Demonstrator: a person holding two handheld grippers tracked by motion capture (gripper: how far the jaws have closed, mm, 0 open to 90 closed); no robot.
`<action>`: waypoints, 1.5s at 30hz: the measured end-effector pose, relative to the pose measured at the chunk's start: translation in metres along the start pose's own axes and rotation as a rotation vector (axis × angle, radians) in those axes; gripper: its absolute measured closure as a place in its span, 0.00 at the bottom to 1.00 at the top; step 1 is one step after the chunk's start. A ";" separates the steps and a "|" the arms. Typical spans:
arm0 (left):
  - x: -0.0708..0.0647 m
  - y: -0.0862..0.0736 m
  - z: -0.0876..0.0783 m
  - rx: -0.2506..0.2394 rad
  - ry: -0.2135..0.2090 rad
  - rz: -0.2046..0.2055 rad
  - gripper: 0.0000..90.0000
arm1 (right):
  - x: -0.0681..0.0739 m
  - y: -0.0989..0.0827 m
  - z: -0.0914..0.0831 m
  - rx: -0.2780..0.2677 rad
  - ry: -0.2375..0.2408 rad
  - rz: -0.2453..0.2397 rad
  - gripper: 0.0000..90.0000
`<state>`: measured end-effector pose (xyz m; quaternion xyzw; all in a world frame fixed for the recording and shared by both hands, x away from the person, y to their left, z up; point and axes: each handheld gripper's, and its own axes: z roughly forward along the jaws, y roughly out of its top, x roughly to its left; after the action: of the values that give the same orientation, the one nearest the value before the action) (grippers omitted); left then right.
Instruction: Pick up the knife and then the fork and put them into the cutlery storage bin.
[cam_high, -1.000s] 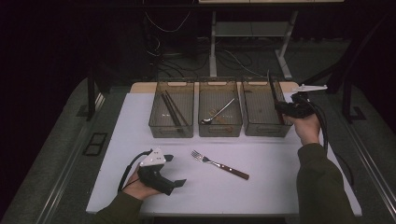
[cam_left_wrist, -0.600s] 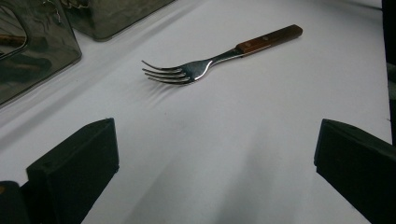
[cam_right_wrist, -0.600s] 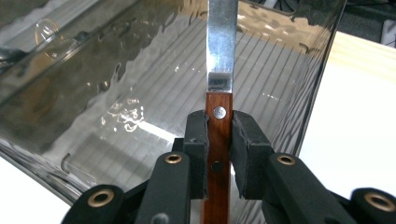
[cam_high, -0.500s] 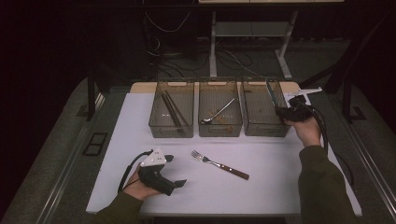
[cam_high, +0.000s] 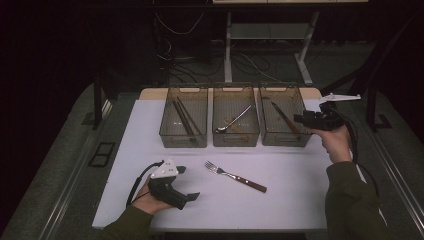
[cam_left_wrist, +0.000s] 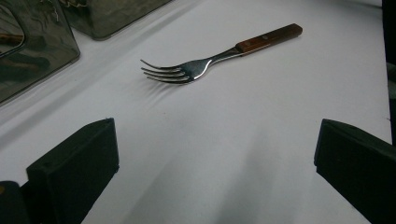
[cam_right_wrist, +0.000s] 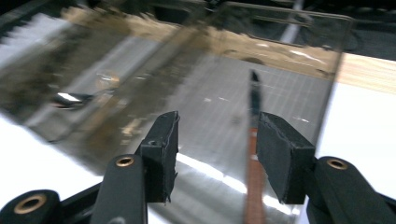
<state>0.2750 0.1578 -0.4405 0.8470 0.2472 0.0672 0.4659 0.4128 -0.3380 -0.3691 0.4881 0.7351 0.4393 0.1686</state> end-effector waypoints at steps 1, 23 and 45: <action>0.000 0.000 0.000 0.001 0.000 0.001 0.00 | 0.004 0.000 -0.003 -0.009 0.015 0.001 0.52; -0.001 0.001 0.000 -0.001 0.002 0.005 0.00 | 0.096 -0.023 -0.024 0.135 0.196 -0.246 0.49; -0.001 0.001 0.001 0.003 0.000 0.006 0.00 | 0.166 -0.031 0.012 0.358 0.286 -0.428 0.50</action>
<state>0.2751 0.1561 -0.4406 0.8484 0.2448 0.0683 0.4643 0.3264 -0.1924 -0.3708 0.2775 0.9031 0.3215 0.0635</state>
